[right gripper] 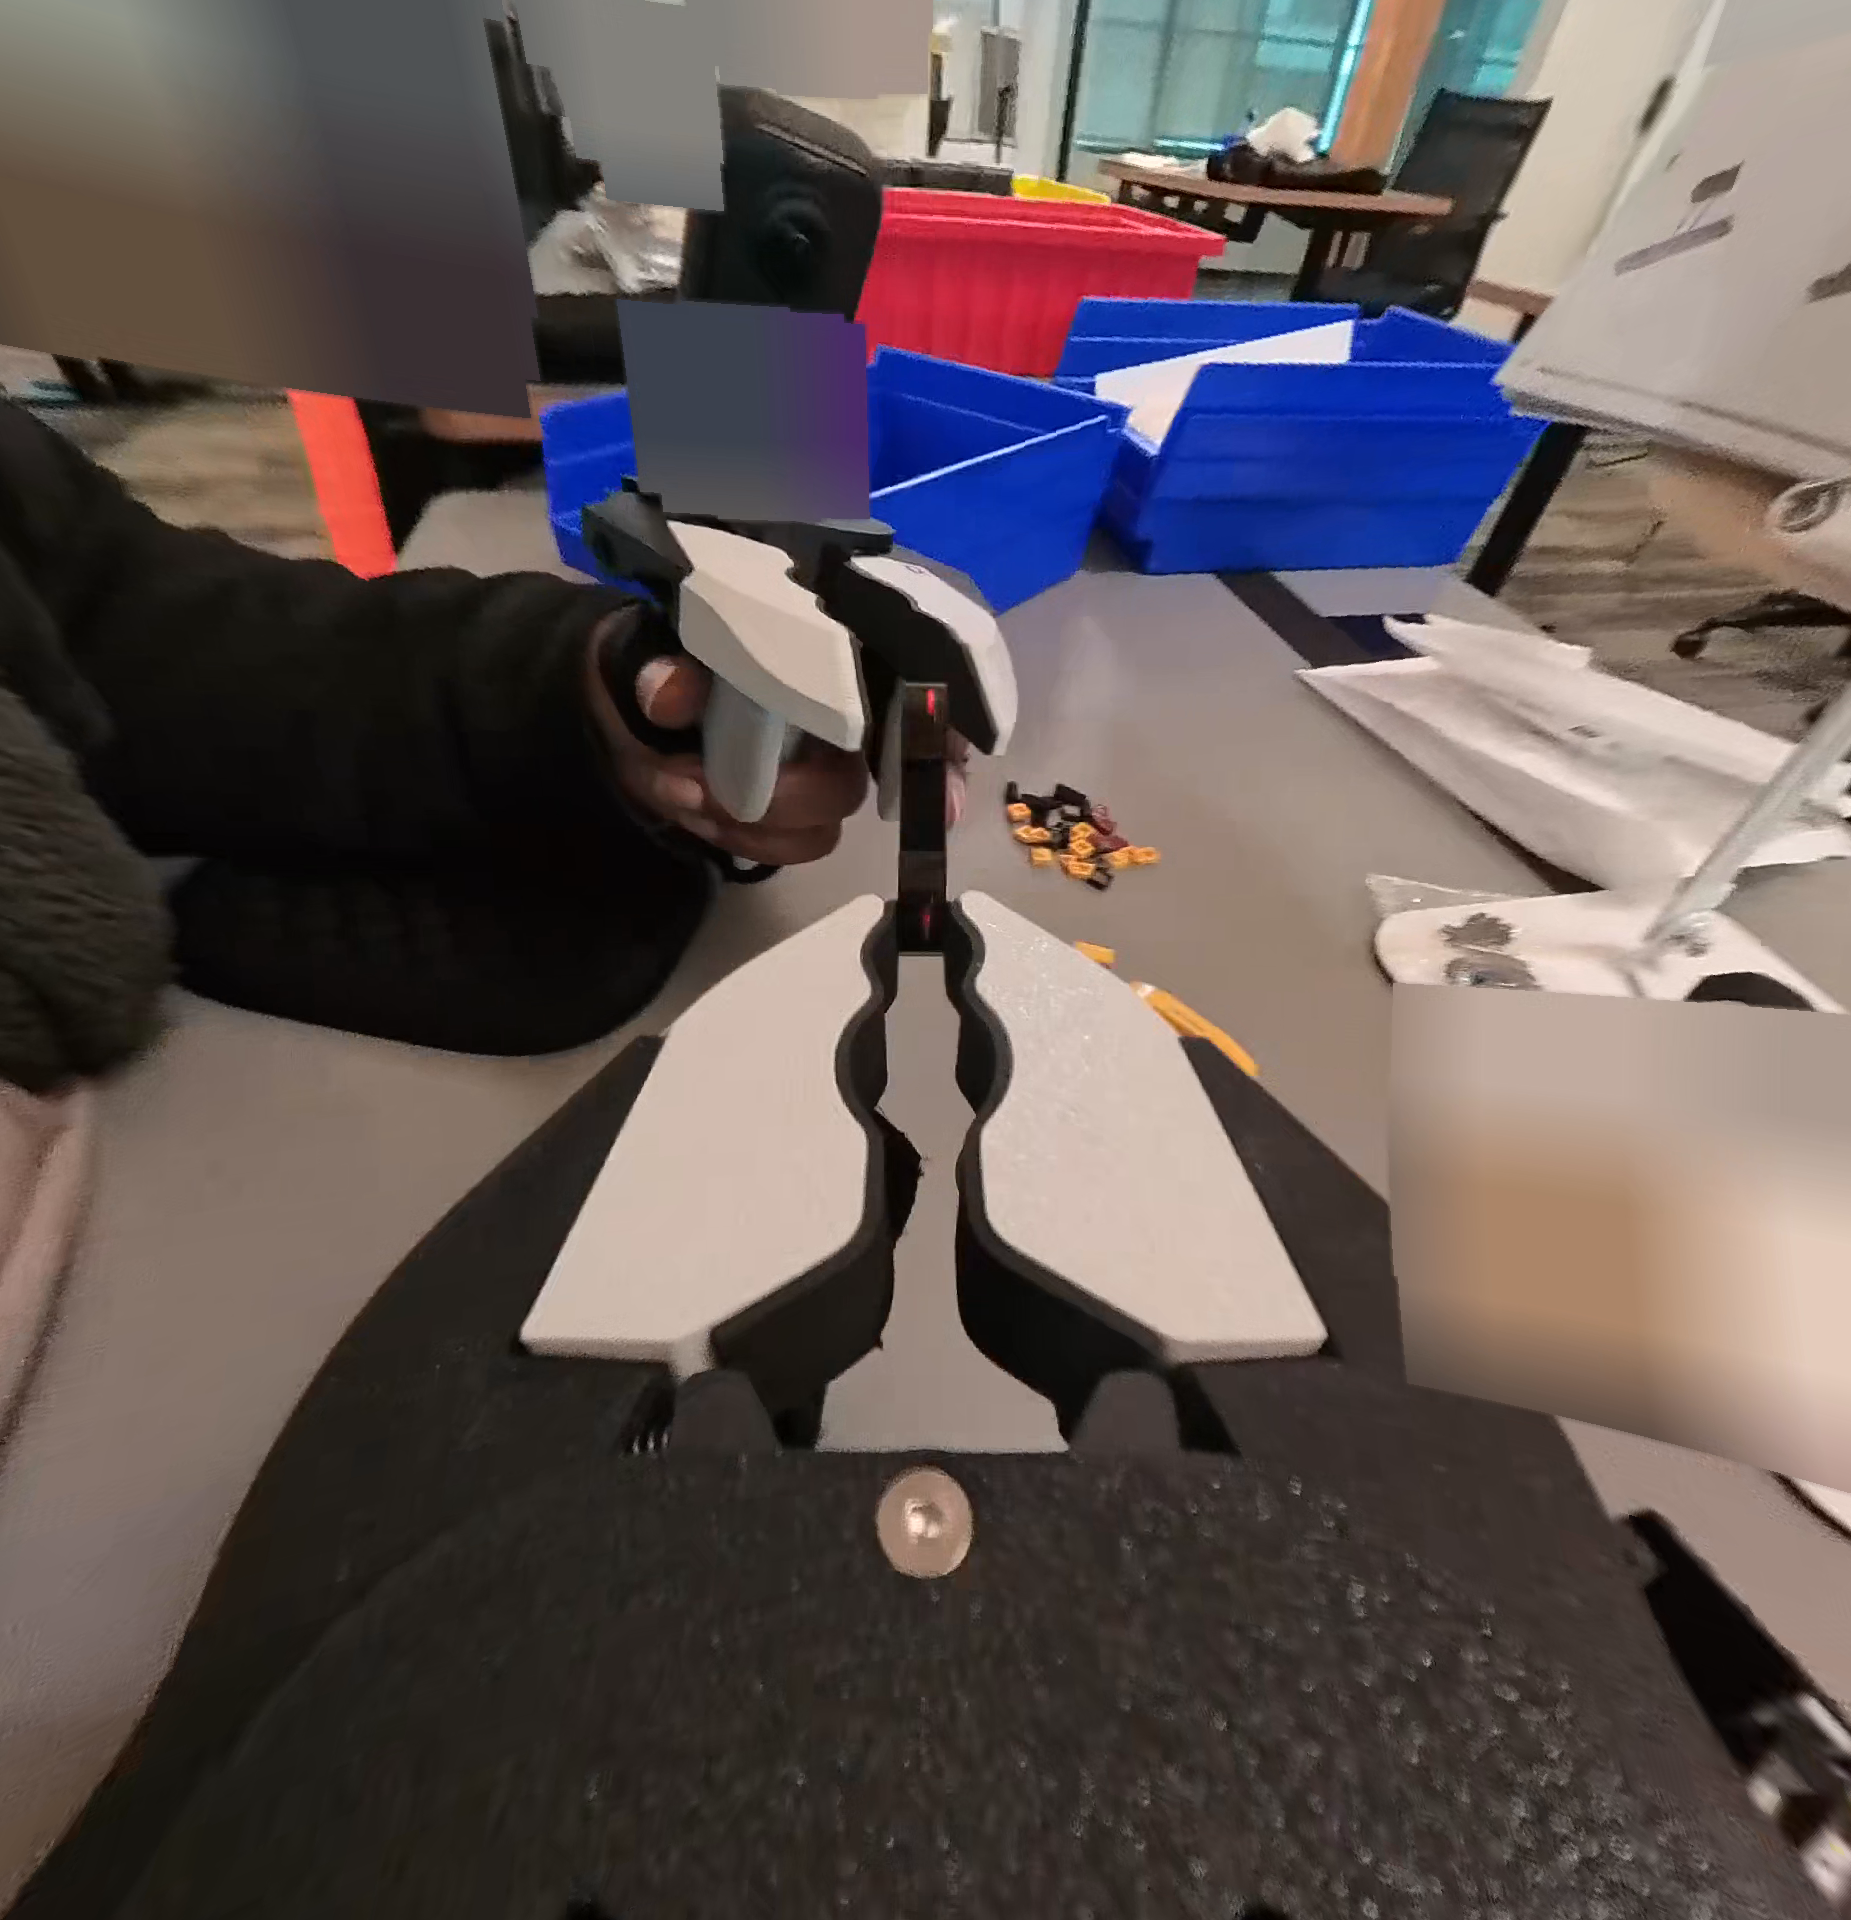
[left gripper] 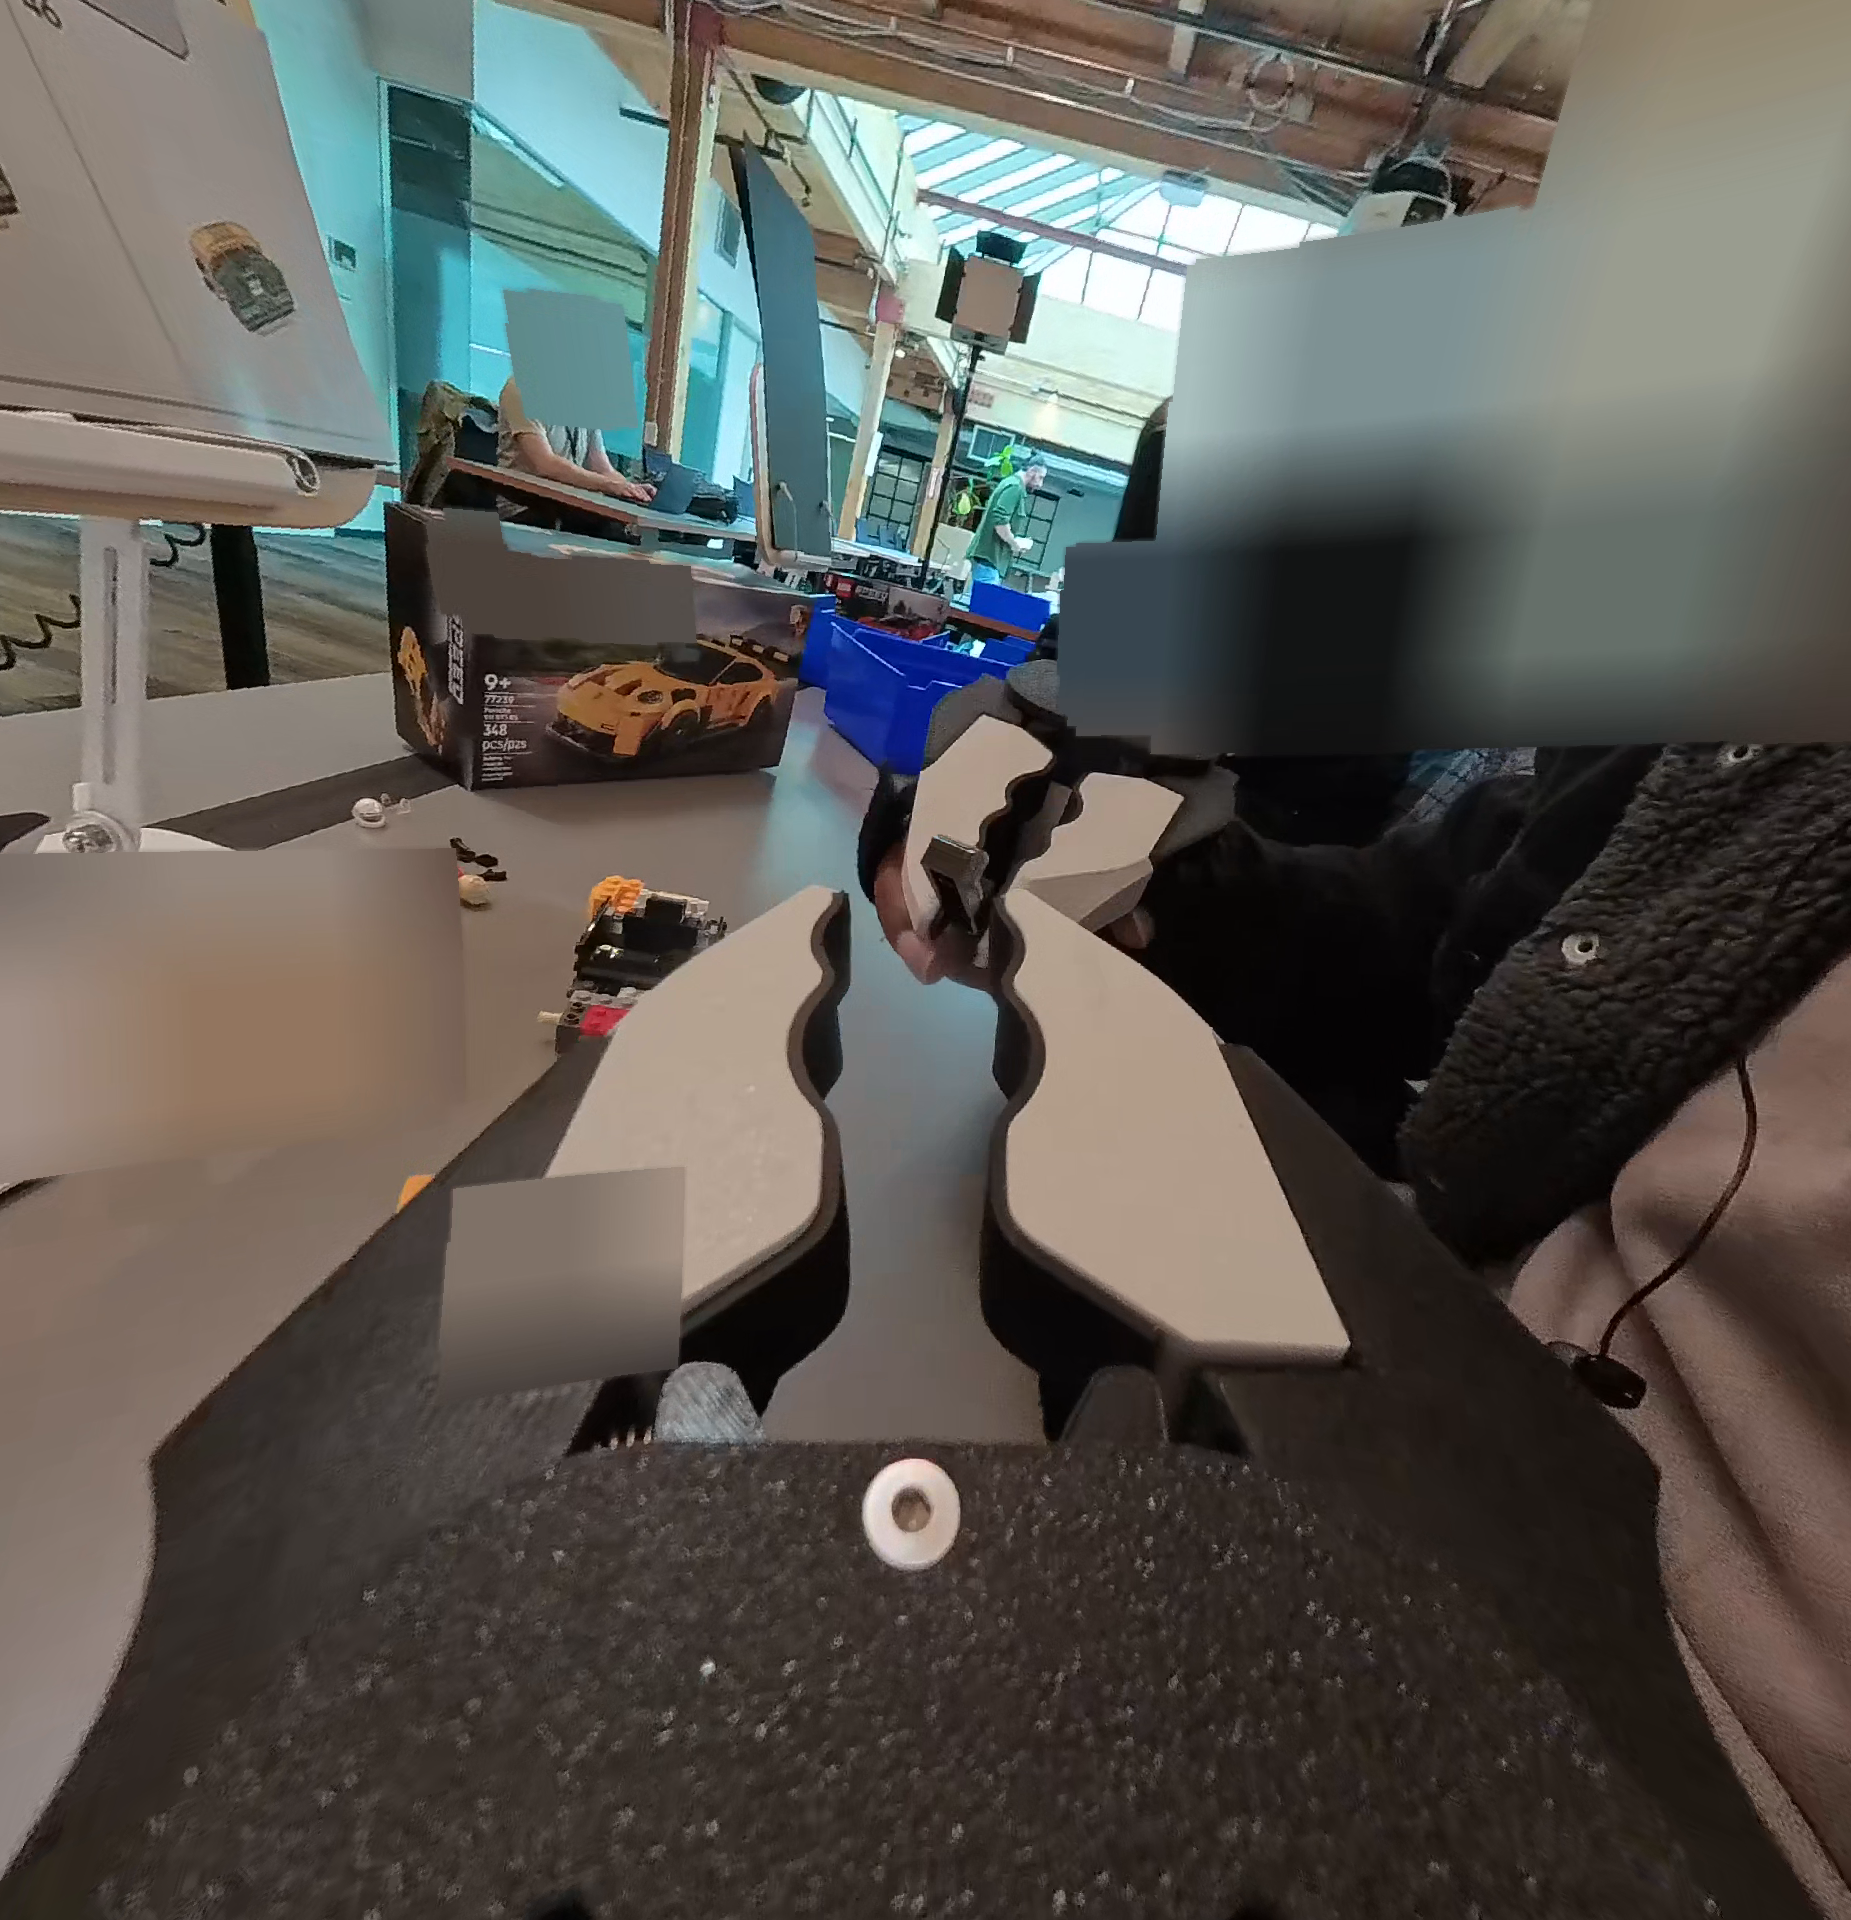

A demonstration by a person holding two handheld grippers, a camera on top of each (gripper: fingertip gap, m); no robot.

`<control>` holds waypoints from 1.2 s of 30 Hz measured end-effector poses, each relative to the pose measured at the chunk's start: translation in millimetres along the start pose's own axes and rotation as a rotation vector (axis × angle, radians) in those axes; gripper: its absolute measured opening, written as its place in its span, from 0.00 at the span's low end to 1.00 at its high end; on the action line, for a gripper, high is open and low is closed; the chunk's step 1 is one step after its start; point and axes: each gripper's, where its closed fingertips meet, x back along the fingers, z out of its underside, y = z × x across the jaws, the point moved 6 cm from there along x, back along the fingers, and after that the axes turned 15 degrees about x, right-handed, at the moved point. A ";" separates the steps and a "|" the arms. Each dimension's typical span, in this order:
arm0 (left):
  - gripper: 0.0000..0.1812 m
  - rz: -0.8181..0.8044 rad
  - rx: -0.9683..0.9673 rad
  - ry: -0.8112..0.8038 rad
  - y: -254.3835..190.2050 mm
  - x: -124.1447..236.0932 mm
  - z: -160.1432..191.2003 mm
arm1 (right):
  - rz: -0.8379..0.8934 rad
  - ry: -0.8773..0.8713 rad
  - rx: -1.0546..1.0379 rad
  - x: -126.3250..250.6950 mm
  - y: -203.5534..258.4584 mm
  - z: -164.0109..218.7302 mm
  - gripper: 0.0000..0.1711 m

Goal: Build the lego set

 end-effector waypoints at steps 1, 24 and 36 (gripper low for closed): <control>0.12 0.006 -0.001 0.002 -0.8 -0.1 0.3 | -0.012 -0.008 -0.017 0.2 0.4 -0.1 0.05; 0.04 0.060 -0.017 0.016 -3.1 -1.9 6.7 | -0.054 0.041 -0.024 0.2 6.5 2.1 0.08; 0.15 -0.175 -0.160 0.244 20.1 -4.3 28.9 | -0.113 0.411 0.111 8.2 0.4 48.7 0.05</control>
